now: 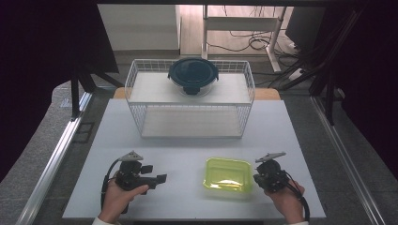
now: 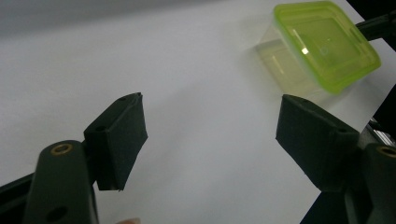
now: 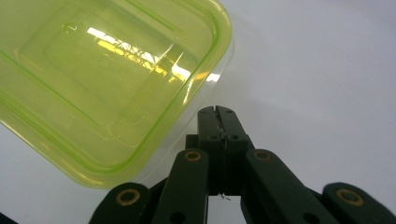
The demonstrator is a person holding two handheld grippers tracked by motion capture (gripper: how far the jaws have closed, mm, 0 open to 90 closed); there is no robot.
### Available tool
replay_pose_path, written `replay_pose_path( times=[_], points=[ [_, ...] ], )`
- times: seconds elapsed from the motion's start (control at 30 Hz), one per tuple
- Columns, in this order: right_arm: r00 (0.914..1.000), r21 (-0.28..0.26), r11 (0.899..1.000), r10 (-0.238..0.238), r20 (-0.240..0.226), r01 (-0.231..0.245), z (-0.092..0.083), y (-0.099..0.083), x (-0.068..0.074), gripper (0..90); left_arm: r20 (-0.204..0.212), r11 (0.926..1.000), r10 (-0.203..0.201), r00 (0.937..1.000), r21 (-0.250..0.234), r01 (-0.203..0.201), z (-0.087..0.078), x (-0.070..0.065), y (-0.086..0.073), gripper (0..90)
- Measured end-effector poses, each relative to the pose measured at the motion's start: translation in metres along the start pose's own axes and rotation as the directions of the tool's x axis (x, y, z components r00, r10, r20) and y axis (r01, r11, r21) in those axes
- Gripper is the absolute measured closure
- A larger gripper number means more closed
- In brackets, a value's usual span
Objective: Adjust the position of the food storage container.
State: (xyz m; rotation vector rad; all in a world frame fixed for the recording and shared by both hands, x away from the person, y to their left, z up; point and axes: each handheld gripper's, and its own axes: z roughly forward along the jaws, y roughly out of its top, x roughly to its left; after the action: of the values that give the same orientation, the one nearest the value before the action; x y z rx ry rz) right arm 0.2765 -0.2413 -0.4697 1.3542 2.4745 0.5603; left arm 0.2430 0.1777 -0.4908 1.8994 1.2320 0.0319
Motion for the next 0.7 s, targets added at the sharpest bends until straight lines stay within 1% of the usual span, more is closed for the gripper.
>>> replay_pose_path(
  times=[0.17,0.3,0.57,0.6,0.7],
  points=[
    [0.9982,0.012,0.998,-0.057,-0.019,0.057,0.014,0.014,0.022,88.4,0.0,1.0,-0.002,1.0,0.002,0.002,0.0,0.001,-0.001,23.9],
    [0.9958,0.01,0.996,-0.086,-0.029,0.087,0.023,0.025,0.035,88.4,0.0,1.0,-0.002,1.0,0.003,0.002,0.0,0.002,-0.001,23.9],
    [0.9891,-0.018,0.99,-0.14,-0.047,0.139,0.033,0.051,0.057,88.4,-0.004,0.9999,-0.013,0.9999,-0.001,0.013,-0.002,0.004,-0.001,23.9],
    [0.9874,-0.019,0.989,-0.15,-0.049,0.149,0.035,0.054,0.059,88.4,-0.004,0.9999,-0.012,0.9999,-0.003,0.012,-0.002,0.005,-0.001,23.9],
    [0.9854,-0.018,0.987,-0.161,-0.054,0.161,0.038,0.057,0.064,88.4,-0.006,0.9999,-0.016,0.9999,-0.005,0.016,-0.004,0.006,-0.001,23.9]
  ],
)
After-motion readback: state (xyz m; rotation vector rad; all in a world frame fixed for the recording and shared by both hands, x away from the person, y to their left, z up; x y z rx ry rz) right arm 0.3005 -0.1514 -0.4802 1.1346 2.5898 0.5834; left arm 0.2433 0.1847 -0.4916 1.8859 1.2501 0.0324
